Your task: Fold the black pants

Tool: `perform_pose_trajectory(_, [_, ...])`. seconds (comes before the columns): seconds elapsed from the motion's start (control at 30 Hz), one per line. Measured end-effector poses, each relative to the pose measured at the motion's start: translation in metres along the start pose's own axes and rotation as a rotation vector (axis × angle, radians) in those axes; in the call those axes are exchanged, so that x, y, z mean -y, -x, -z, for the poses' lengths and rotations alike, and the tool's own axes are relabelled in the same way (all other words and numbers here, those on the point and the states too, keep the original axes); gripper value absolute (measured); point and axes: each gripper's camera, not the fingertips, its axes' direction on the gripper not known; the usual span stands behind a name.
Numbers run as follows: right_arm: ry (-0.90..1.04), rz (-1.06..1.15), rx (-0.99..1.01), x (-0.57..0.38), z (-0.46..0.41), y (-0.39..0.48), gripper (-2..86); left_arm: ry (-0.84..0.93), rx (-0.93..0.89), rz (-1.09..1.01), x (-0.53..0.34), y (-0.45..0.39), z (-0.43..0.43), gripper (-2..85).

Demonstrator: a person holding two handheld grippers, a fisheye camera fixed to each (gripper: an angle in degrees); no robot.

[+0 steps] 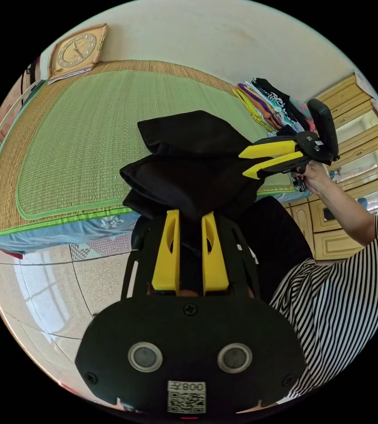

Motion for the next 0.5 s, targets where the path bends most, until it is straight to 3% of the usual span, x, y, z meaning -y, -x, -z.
perform_pose_trajectory(0.2, [0.017, 0.074, -0.091, 0.048, -0.019, 0.024, 15.9, -0.012, -0.054, 0.043, 0.013, 0.01, -0.005, 7.9])
perform_pose_trajectory(0.5, [0.044, 0.186, -0.057, 0.105, -0.045, 0.042, 17.3, -0.044, -0.107, 0.066, 0.035, 0.019, -0.005, 7.9])
